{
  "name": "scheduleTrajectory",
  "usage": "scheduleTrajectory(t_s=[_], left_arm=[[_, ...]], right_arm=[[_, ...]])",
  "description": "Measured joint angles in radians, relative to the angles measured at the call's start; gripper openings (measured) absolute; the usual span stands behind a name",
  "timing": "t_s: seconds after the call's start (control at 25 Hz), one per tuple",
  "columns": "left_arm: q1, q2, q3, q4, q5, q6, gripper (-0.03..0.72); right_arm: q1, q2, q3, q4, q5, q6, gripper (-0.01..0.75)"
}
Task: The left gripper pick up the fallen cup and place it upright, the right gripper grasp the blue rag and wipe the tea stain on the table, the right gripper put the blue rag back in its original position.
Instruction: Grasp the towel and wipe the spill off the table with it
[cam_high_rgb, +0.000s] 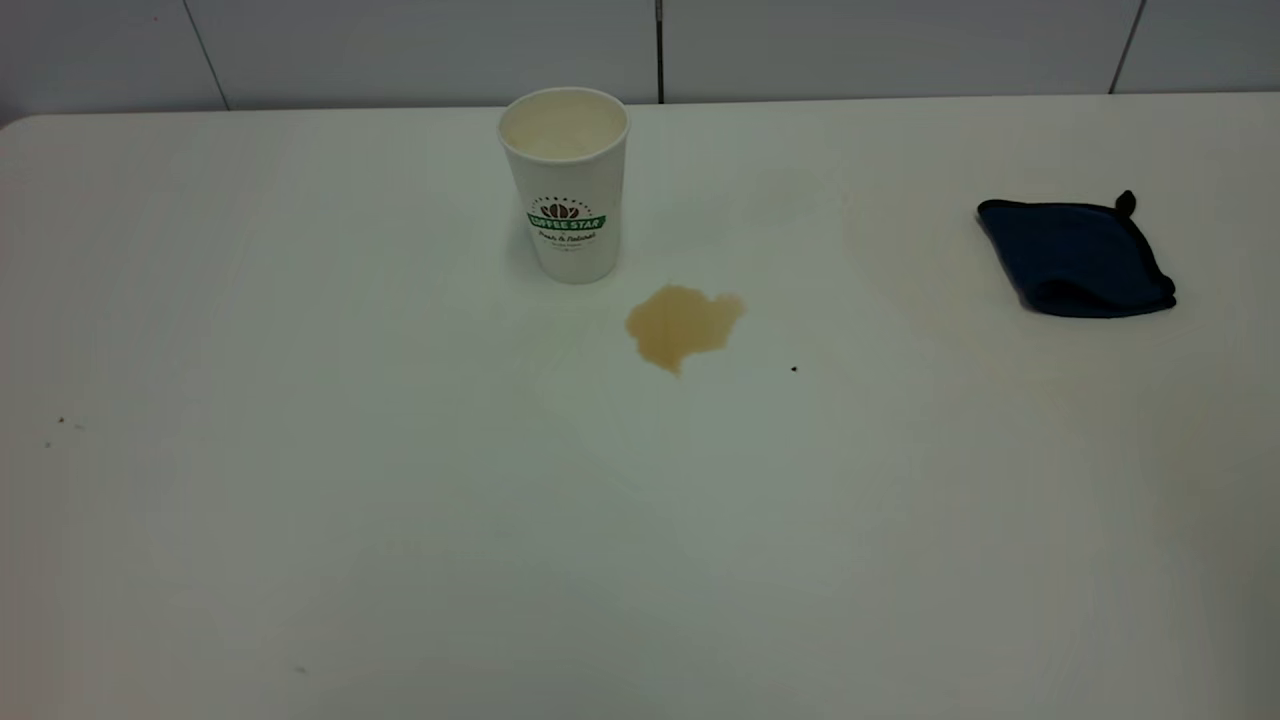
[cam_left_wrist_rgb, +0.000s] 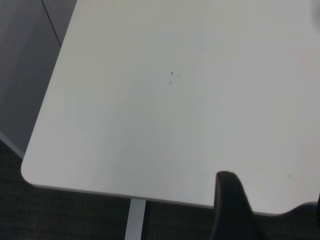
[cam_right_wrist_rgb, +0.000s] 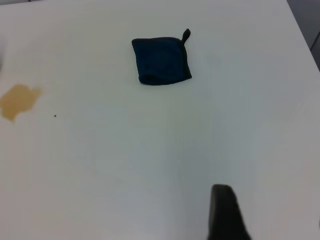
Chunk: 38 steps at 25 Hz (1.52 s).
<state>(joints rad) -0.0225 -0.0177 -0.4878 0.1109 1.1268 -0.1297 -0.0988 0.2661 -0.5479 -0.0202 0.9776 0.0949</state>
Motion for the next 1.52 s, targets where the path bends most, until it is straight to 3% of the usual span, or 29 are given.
scheduleTrajectory(t_s=[0.12,0.24,0.88,1.28,1.52], left_arm=[[0.000,0.000,0.000,0.000,0.000,0.000,0.440],[0.000,0.000,0.000,0.000,0.000,0.000,0.440],[0.000,0.000,0.000,0.000,0.000,-0.001,0.440],[0.000,0.000,0.000,0.000,0.001,-0.002,0.440],[0.000,0.000,0.000,0.000,0.001,-0.002,0.440]], right_arm=[[0.000,0.201,-0.060,-0.001,-0.072,-0.053,0.678],[0.000,0.380,-0.115,0.011,-0.136,-0.080,0.721],[0.000,1.190,-0.365,0.181,-0.387,-0.318,0.716],[0.014,1.606,-0.608,0.413,-0.338,-0.522,0.716],[0.051,1.808,-0.782,0.419,-0.348,-0.514,0.712]])
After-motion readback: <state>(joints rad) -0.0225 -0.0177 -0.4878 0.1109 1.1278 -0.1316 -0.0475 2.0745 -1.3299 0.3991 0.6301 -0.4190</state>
